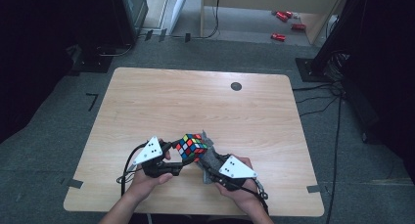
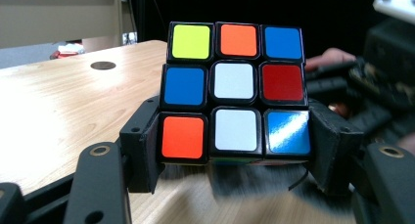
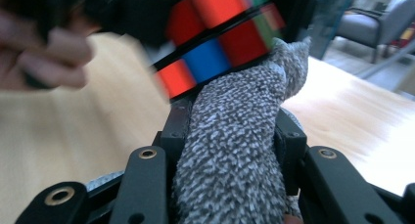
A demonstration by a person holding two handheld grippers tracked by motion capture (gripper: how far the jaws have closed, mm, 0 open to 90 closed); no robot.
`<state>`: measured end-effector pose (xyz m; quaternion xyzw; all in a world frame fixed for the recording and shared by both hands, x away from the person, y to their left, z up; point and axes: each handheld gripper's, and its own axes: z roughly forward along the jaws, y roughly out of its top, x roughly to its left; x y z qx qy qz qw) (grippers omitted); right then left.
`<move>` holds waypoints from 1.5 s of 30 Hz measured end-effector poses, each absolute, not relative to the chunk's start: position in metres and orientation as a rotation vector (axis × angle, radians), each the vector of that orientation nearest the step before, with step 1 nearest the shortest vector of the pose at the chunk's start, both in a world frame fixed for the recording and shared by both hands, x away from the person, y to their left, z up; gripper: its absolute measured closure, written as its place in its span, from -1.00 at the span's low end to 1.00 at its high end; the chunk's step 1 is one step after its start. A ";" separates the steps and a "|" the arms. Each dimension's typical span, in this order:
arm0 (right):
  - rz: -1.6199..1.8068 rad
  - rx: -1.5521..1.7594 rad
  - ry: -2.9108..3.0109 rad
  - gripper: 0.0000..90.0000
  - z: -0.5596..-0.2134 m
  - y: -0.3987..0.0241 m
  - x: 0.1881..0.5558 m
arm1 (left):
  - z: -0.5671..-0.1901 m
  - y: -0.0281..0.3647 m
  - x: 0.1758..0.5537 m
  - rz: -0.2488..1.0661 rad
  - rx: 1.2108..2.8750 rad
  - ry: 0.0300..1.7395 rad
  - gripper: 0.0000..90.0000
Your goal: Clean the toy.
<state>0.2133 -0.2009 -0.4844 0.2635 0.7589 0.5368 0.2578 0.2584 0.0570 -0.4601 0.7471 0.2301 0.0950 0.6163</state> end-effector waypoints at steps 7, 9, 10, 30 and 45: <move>1.422 0.613 2.182 0.33 -0.493 -0.187 0.210 | -0.459 0.062 0.260 0.228 1.705 0.548 -0.23; 1.420 0.663 2.153 0.33 -0.491 -0.192 0.213 | -0.459 0.062 0.260 0.226 1.708 0.547 -0.23; 1.419 0.700 2.129 0.34 -0.490 -0.196 0.214 | -0.459 0.061 0.260 0.226 1.711 0.545 -0.23; 1.411 0.704 2.123 0.34 -0.494 -0.195 0.215 | -0.459 0.062 0.260 0.226 1.712 0.548 -0.23; 1.411 0.567 2.212 0.32 -0.496 -0.181 0.207 | -0.459 0.063 0.261 0.225 1.705 0.554 -0.23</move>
